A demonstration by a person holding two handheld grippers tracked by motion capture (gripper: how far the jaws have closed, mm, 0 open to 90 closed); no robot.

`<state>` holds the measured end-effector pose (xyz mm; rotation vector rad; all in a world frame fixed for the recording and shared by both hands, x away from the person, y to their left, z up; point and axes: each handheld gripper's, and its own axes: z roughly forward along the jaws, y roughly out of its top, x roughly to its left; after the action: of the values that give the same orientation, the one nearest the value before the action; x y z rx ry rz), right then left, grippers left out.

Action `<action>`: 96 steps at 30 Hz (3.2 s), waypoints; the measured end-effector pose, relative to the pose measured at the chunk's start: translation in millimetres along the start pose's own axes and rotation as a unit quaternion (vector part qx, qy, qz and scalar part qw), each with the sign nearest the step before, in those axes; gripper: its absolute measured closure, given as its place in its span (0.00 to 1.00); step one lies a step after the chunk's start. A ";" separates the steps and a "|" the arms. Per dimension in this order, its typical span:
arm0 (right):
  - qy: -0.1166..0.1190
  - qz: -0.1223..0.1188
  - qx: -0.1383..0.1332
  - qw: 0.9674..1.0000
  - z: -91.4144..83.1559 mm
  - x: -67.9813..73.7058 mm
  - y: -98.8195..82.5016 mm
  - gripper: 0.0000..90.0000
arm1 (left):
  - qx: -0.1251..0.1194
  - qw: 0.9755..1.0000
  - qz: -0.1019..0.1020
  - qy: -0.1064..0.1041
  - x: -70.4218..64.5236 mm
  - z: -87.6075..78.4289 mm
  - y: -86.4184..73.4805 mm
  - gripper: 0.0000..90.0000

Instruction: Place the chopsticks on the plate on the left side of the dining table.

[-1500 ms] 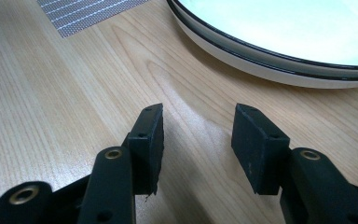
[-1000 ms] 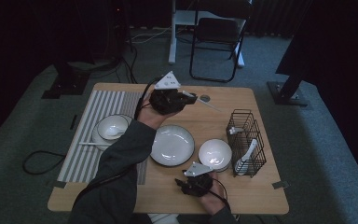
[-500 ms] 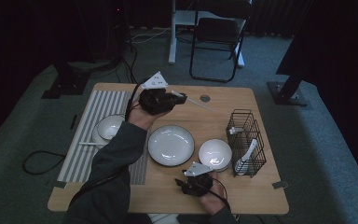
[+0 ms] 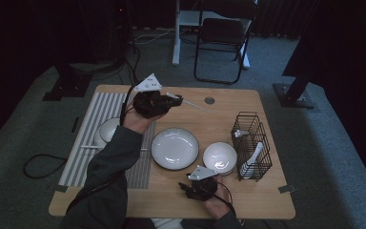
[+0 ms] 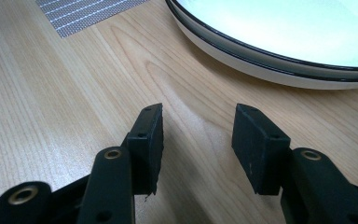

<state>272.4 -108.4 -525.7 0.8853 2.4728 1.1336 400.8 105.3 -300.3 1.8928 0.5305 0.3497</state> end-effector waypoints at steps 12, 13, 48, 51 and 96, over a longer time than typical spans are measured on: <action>0.000 0.000 0.000 1.000 0.0 0.0 0.0 0.59 | 0.001 1.000 -0.002 0.004 2.2 -12.5 -9.0 0.94; 0.000 0.000 0.000 1.000 0.0 0.0 0.0 0.59 | 0.001 1.000 -0.003 0.005 2.6 -13.2 -10.1 0.94; -0.001 -0.001 0.000 1.000 0.4 -0.8 0.4 0.58 | 0.026 0.999 -0.001 0.042 0.7 -39.8 -50.4 0.94; 0.000 -0.001 0.000 1.000 0.4 -0.9 0.5 0.58 | 0.030 0.999 0.000 0.043 -1.3 -40.7 -54.4 0.94; -0.004 -0.005 0.013 1.000 -0.9 -0.5 3.5 0.58 | 0.040 0.998 -0.023 0.053 -6.8 -76.3 -94.3 0.94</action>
<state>273.8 -107.5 -522.5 0.8833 2.4880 1.0946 340.1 192.2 -359.7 1.9428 0.6670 0.4065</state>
